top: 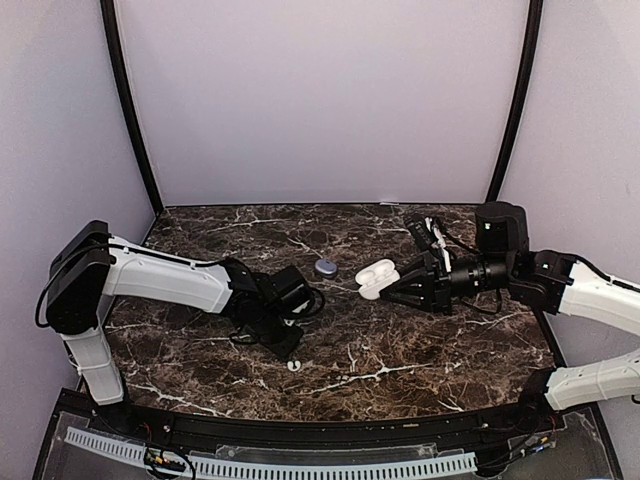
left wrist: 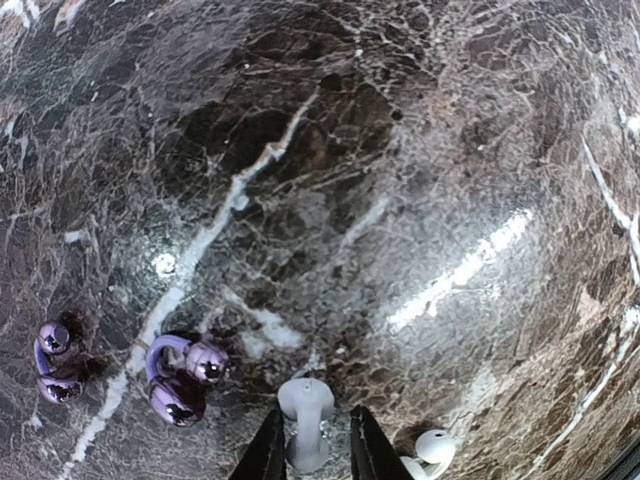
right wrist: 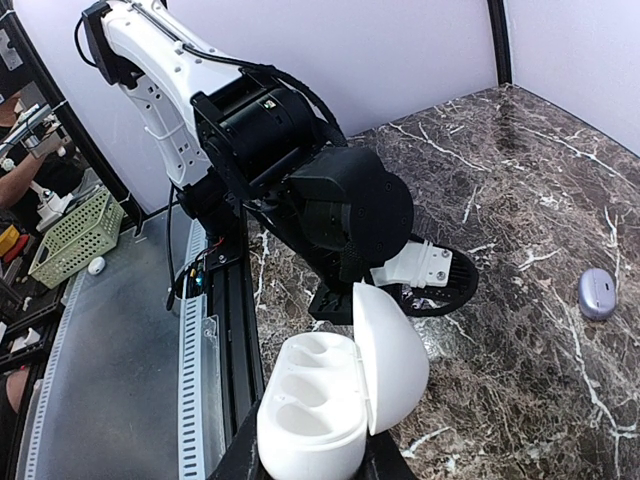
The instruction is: Insert the wireless bluetooth earbuds into the charging case
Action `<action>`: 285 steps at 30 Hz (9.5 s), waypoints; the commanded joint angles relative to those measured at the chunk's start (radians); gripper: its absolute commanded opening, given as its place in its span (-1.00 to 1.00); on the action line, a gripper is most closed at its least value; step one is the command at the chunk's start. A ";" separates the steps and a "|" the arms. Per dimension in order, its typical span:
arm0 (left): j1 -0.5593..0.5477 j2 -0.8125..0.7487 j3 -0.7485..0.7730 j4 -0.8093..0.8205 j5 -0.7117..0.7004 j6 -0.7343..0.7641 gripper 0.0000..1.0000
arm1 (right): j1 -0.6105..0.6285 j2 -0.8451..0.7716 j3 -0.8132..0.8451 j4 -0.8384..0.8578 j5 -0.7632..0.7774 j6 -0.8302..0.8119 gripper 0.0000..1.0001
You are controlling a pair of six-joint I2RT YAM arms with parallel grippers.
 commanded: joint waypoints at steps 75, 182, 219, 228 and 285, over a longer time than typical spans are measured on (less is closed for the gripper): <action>-0.259 -0.630 -0.003 0.419 0.429 0.624 -1.00 | 0.285 -0.065 0.064 0.006 0.079 -0.478 -0.99; -0.258 -0.518 0.041 0.414 0.088 0.556 -0.19 | 0.142 -0.062 -0.049 0.208 -0.083 -0.156 -1.00; -0.245 -0.476 0.084 0.337 0.111 0.572 -0.42 | 0.196 -0.043 -0.012 0.149 -0.021 -0.229 -1.00; -0.245 -0.486 0.082 0.356 0.227 0.565 -0.65 | 0.206 -0.036 -0.013 0.137 -0.026 -0.263 -1.00; -0.127 -0.393 0.102 0.247 -0.116 0.564 -0.55 | 0.041 -0.134 -0.068 -0.016 0.454 0.227 0.89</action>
